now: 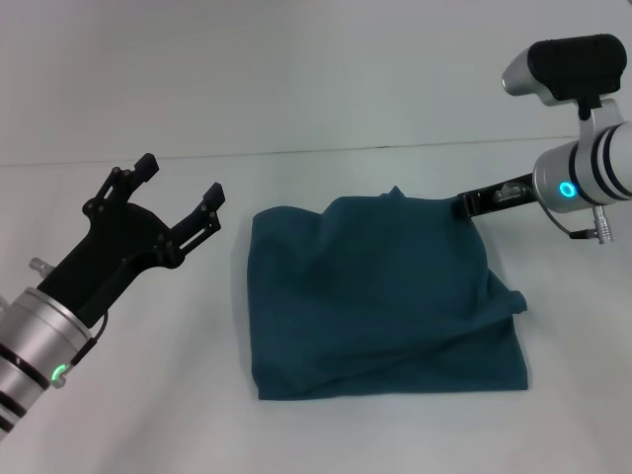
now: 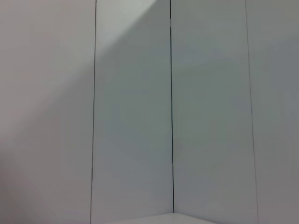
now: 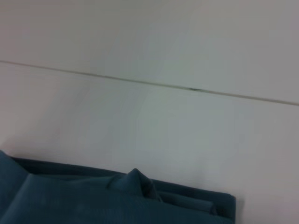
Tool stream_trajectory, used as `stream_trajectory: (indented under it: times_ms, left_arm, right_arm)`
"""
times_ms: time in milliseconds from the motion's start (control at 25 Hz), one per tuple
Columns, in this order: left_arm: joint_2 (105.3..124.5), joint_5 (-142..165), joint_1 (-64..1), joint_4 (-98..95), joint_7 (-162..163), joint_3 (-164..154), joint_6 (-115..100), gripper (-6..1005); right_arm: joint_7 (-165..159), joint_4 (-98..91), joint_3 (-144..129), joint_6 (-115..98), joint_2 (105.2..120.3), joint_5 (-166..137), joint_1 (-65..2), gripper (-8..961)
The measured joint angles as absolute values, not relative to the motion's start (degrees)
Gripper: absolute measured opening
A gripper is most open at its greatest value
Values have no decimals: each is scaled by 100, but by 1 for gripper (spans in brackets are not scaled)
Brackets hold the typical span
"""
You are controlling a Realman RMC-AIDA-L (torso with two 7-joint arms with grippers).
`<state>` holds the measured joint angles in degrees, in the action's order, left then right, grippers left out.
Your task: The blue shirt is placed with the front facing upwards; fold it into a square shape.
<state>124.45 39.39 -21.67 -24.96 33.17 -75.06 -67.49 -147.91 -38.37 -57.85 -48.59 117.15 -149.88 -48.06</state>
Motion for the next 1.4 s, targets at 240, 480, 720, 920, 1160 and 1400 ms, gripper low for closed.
stream_trajectory:
  times_ms: [240, 480, 720, 920, 1160, 1400]
  left_arm:
    - [12445, 3937, -2155, -2496, 3315, -7488, -6735, 917]
    - [12441, 3937, -2170, -2496, 3308, -7488, -6674, 917]
    - [12436, 3940, -2171, -2496, 3276, -7424, -6670, 917]
    - [12436, 3944, -2171, -2497, 3269, -7427, -6670, 917]
    - [12436, 3946, -2176, -2504, 3269, -7427, -6671, 919]
    - [12436, 3947, -2180, -2507, 3262, -7427, -6672, 918]
  right_arm:
    - [-14621, -3722, -5783, -4637, 11709, -14857, -4743, 224]
    - [-14516, -3705, -5783, -4372, 11708, -14853, -4725, 62]
    - [-14501, -3754, -5783, -4131, 11707, -14853, -4770, 5]
    - [-14501, -3755, -5788, -4004, 11695, -14849, -4818, 17]
    - [-14522, -3736, -5845, -4290, 11728, -14996, -4892, 31]
    - [-14578, -4273, -5785, -5081, 11723, -14974, -4749, 83]
